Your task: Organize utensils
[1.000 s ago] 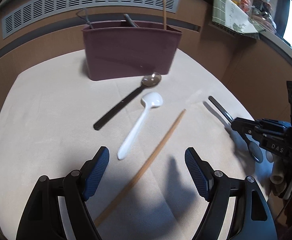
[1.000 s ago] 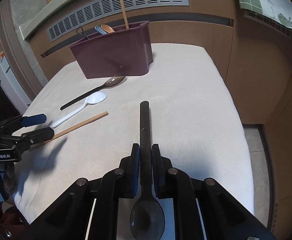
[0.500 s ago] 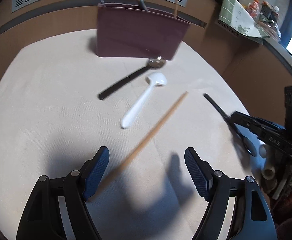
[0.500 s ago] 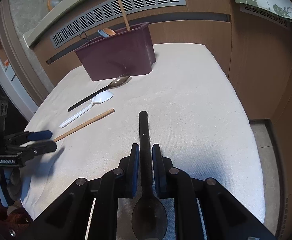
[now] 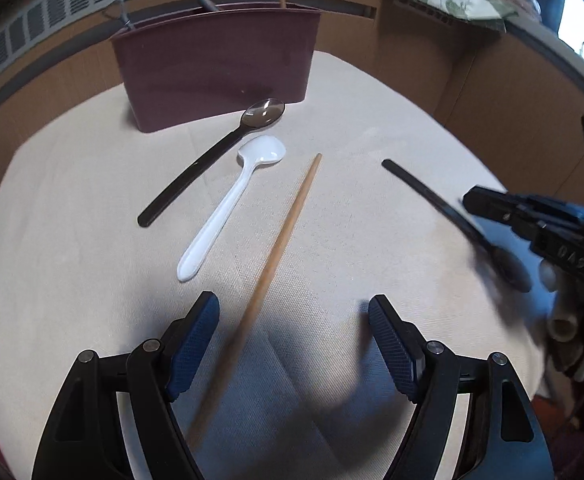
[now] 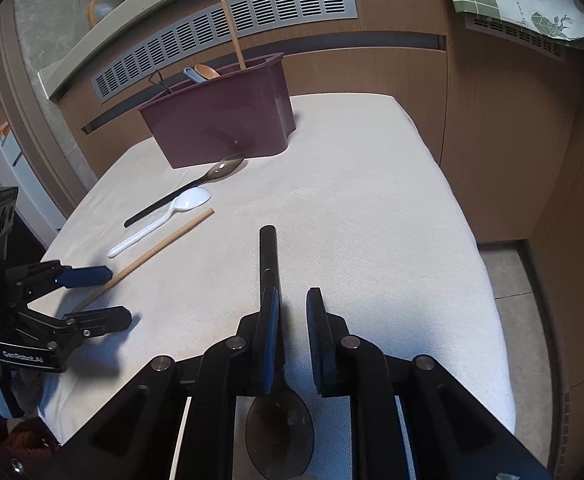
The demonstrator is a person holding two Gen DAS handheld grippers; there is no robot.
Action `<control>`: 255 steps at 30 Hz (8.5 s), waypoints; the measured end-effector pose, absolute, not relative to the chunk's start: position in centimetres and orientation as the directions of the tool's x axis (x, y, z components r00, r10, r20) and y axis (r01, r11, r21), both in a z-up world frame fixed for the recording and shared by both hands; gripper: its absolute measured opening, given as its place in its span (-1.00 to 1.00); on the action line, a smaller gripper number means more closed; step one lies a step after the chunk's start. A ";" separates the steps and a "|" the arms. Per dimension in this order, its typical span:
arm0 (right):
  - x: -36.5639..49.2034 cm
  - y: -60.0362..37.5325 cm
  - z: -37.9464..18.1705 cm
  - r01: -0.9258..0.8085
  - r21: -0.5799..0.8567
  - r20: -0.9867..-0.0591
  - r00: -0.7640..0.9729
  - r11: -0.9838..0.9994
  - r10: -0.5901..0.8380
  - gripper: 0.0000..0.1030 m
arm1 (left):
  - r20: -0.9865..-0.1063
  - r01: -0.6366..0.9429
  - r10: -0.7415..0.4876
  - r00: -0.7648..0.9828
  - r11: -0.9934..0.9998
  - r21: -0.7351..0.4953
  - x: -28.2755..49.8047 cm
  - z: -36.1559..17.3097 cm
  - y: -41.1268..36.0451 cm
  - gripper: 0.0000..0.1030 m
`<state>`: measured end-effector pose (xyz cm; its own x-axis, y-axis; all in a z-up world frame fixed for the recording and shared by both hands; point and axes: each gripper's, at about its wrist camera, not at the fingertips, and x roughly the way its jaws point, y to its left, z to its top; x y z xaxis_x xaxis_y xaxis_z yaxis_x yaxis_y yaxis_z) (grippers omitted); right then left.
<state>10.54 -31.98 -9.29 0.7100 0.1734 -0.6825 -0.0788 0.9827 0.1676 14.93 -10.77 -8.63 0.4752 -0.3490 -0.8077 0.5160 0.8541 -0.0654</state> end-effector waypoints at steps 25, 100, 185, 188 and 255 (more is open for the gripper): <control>10.5 -31.1 -9.0 -0.139 0.086 -0.691 0.705 0.987 0.159 -0.67 | -0.760 0.526 -0.399 0.514 0.846 -0.089 18.3 -7.2 -12.2 -0.89; 16.4 -28.8 -8.6 -0.171 0.045 -0.728 0.669 0.984 0.149 -0.76 | -0.474 0.368 -0.517 0.713 0.851 -0.375 15.8 2.2 -2.0 -0.89; 25.9 -26.8 2.6 -0.167 0.077 -0.356 0.916 0.983 0.184 -0.63 | -0.441 0.266 -0.405 0.801 0.901 -0.344 28.4 4.0 -1.9 0.11; 22.3 -26.1 2.3 -0.182 0.078 -0.370 0.908 0.980 0.198 -0.57 | -0.465 0.211 -0.346 0.815 0.924 -0.318 25.4 3.2 -0.7 0.25; 16.2 -32.0 -9.9 -0.012 0.092 -0.746 0.662 0.996 0.077 -0.72 | -0.772 0.471 -0.383 0.506 0.873 -0.124 28.5 -7.7 -10.2 0.51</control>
<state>16.15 -32.00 -9.87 0.6620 0.0769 -0.7455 -0.0116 0.9957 0.0924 28.46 -10.20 -7.68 0.5065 -0.3833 -0.7724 0.4712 0.8732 -0.1245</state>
